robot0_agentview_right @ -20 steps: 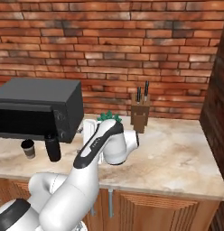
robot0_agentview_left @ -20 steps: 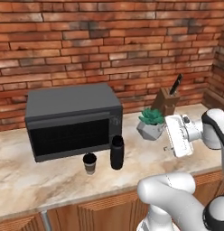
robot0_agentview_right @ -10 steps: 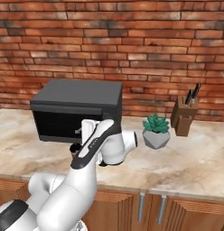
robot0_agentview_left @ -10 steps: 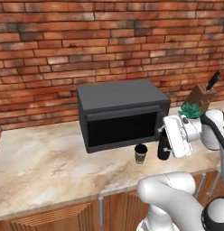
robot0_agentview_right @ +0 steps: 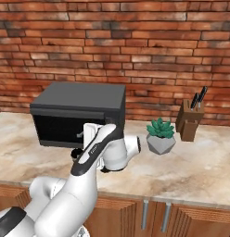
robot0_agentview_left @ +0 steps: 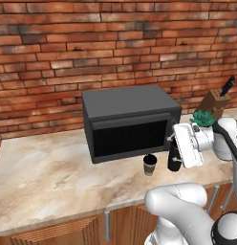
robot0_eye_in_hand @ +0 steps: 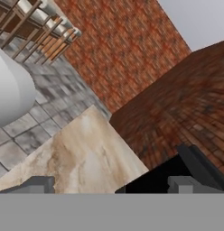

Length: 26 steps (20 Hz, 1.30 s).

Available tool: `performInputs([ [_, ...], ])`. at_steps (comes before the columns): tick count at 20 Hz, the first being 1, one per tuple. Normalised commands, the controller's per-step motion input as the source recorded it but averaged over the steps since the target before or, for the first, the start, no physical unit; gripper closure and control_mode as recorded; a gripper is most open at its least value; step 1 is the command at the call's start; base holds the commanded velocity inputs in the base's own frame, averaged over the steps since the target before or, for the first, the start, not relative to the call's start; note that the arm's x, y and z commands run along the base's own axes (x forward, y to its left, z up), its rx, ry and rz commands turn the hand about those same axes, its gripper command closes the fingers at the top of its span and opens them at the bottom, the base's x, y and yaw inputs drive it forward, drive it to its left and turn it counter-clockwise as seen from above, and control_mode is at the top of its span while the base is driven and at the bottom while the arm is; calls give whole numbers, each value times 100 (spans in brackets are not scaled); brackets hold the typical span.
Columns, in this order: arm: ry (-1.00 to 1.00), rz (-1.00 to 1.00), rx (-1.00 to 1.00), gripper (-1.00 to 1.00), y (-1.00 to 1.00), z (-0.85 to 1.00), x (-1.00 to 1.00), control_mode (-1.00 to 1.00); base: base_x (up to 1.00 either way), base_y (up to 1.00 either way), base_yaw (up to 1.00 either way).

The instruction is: Move the drinks to the dining counter.

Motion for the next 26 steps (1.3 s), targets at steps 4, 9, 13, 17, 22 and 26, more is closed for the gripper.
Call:
performInputs([
  [4,0,0,0,-100,0,0,0,100,19,0,0],
  [9,0,0,0,-100,0,0,1,-100,0,0,0],
  [13,0,0,0,-100,-24,0,0,-100,0,0,0],
  [17,0,0,0,-100,-58,0,0,-100,0,0,0],
  [22,0,-2,0,-100,-92,0,0,-100,0,0,0],
  [26,8,-15,1,-100,-80,0,2,-100,0,0,0],
])
